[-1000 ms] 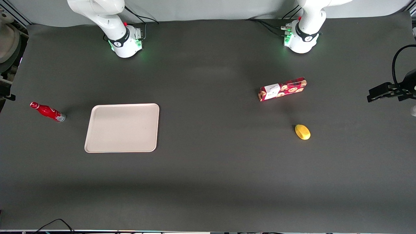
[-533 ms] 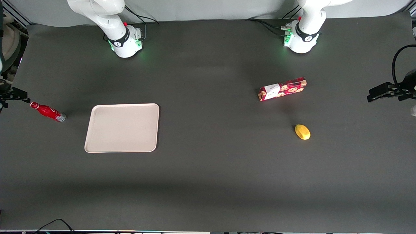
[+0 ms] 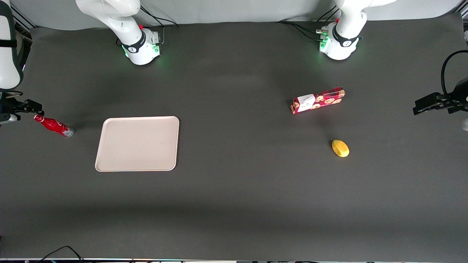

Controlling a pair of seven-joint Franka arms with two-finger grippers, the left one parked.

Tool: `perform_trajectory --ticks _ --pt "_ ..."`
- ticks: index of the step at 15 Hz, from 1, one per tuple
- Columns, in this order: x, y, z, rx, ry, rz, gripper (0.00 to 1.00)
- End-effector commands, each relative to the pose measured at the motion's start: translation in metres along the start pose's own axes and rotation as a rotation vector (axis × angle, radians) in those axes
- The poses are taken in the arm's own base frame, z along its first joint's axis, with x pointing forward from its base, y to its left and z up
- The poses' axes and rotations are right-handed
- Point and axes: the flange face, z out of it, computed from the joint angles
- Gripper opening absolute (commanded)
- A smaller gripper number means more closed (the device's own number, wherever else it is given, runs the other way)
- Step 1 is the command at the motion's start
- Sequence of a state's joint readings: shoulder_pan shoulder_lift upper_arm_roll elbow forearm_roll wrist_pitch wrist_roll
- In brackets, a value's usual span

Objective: Place coke bottle on tray

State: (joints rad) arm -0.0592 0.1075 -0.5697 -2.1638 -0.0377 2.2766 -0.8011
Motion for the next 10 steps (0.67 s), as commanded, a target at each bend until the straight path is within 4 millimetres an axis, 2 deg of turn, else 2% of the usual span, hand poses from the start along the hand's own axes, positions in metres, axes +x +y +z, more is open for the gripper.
perform_trajectory --ticks 1,7,8,10 --pt "-0.003 0.003 0.022 -0.009 0.011 -0.01 1.0" --pt "-0.001 0.002 0.042 0.021 0.006 0.012 1.0" --pt "0.0 0.001 0.043 0.023 0.006 0.001 0.95" --pt "0.001 0.0 0.043 0.027 0.009 -0.006 0.74"
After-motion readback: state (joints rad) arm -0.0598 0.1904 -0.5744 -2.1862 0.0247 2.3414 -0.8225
